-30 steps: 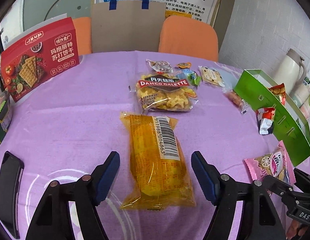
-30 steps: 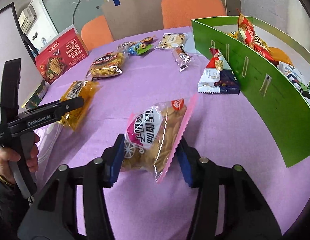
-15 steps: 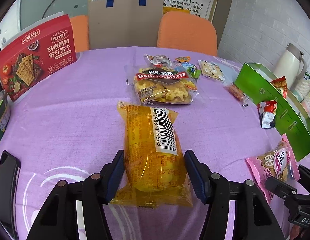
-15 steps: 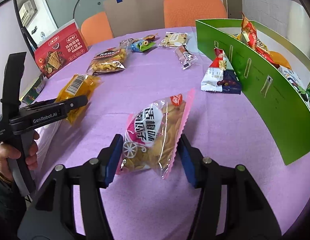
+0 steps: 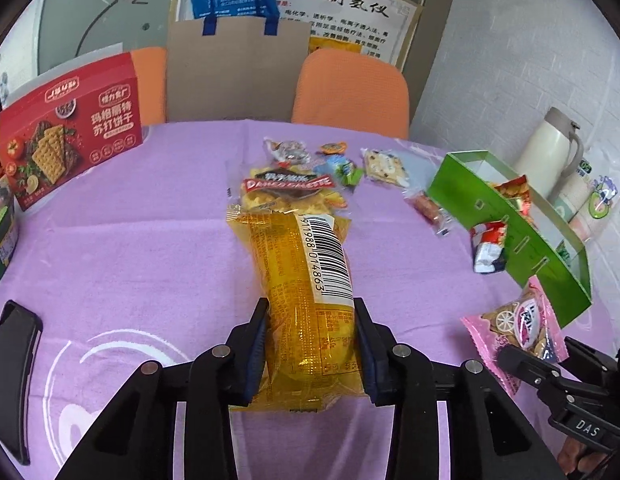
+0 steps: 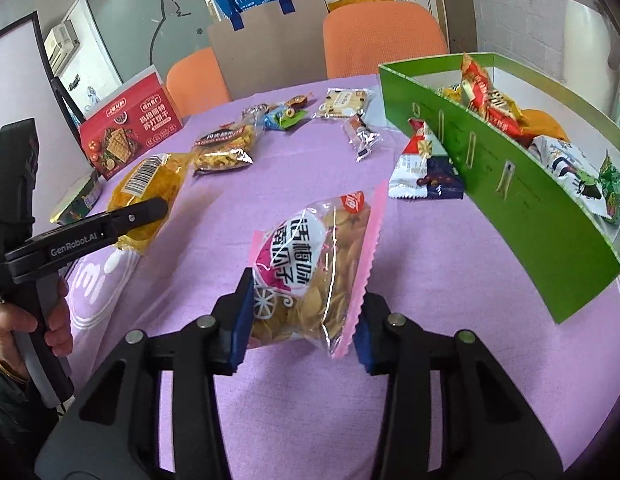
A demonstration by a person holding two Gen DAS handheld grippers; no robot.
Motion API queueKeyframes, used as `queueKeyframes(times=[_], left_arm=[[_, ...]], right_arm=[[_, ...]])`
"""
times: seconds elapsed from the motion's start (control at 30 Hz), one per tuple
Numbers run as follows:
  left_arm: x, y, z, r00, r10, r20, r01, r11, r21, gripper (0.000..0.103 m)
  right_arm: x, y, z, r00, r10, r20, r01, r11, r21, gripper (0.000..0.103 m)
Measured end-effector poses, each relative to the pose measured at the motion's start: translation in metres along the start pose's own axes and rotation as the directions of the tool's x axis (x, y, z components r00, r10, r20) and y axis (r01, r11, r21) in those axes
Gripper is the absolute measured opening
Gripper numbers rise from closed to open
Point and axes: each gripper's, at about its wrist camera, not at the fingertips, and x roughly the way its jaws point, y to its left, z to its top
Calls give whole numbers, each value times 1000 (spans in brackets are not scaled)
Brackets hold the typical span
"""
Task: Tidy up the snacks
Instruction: 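Lower the cookie bag and bread loaf into the green box, opening both grippers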
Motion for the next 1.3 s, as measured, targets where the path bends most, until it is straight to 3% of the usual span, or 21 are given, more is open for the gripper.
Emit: queueKeyframes(times=[0.23,0.47,0.7,0.87,1.07,1.1,1.13,1.2,1.23,1.3], left_arm=[[-34,-71,32,985,-161,66,150,978,146,38],[-28,-154,69,954,-295,52,273,928,255,38],[9,-226,89,929,-368,-18,356,884,303,39],[37,-255,94,925,-377,-53,374,873,313,39],[61,-271,89,927,-368,-75,370,864,340,41],[63,-271,87,930,-361,-68,362,865,347,53],[64,-270,85,933,-356,-57,353,868,350,74],[60,-265,82,943,-332,10,308,887,345,91],[57,-262,81,945,-324,39,292,893,342,93],[54,-257,81,947,-319,42,286,896,340,96]], right_arm=[[-58,-20,24,986,-31,161,29,999,18,45],[-105,-74,45,942,-189,279,166,981,103,45],[-108,-137,53,910,-312,273,263,944,201,45],[-103,-172,59,914,-306,266,242,938,248,45],[-74,-186,65,928,-298,225,263,949,172,50],[-69,-187,63,926,-314,209,285,946,156,51],[-67,-185,60,919,-335,208,312,940,138,58],[-71,-182,55,906,-344,245,324,939,118,80],[-75,-181,53,902,-341,265,320,940,119,90],[-80,-182,53,899,-341,277,315,940,132,92]])
